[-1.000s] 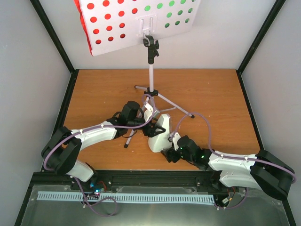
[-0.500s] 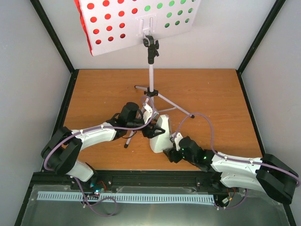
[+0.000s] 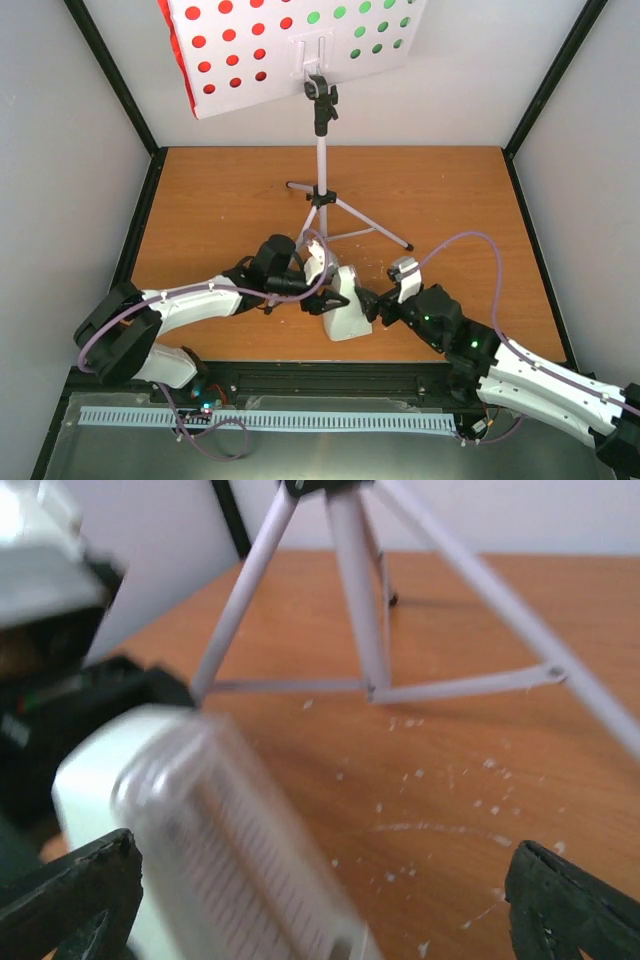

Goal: Pack up the instrument practice props

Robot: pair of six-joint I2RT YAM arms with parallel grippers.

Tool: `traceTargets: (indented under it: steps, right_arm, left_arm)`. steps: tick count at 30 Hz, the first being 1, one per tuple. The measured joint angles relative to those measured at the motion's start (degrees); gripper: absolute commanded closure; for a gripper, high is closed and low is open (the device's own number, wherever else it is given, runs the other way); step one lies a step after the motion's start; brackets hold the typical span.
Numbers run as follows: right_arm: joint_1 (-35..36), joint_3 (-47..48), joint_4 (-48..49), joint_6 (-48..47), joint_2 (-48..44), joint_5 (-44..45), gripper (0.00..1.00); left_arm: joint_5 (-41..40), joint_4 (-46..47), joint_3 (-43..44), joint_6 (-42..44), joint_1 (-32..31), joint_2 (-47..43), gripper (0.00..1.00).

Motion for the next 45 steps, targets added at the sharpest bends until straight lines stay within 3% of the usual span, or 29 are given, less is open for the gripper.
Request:
traceTargets:
  steps: [9, 14, 21, 26, 31, 34, 38, 45]
  right_arm:
    - [0.0, 1.4, -3.7, 0.2, -7.5, 8.0, 0.02]
    - [0.0, 1.4, -4.9, 0.2, -7.5, 9.8, 0.02]
    - [0.0, 1.4, -5.1, 0.4, -7.3, 10.4, 0.01]
    - [0.0, 1.4, -5.5, 0.5, -7.3, 10.5, 0.0]
    - [0.0, 1.5, -5.9, 0.6, -7.3, 10.8, 0.0]
    - [0.0, 3.1, -7.4, 1.6, -6.9, 13.2, 0.0]
    - [-2.4, 7.7, -12.6, 5.9, -2.4, 18.9, 0.0]
    - [-19.8, 7.3, -16.5, 11.9, 2.1, 10.1, 0.0]
  left_arm:
    - [-8.0, 0.7, -4.0, 3.2, -10.6, -5.0, 0.49]
    - [-11.7, 1.0, -4.0, 4.5, -15.8, -4.9, 0.4]
    - [-14.8, 0.3, -3.7, 4.3, -16.6, -4.4, 0.03]
    - [-16.9, -1.9, -3.7, 2.8, -16.6, -6.0, 0.0]
    - [-17.0, -2.7, -3.6, 0.4, -16.1, -15.2, 0.01]
    - [-15.3, -2.7, -2.9, -3.0, -12.2, -21.3, 0.0]
    - [-13.6, -3.1, -1.2, -8.7, 0.2, -23.6, 0.01]
    - [-8.2, -5.3, -0.4, -17.7, 17.6, -15.8, 0.01]
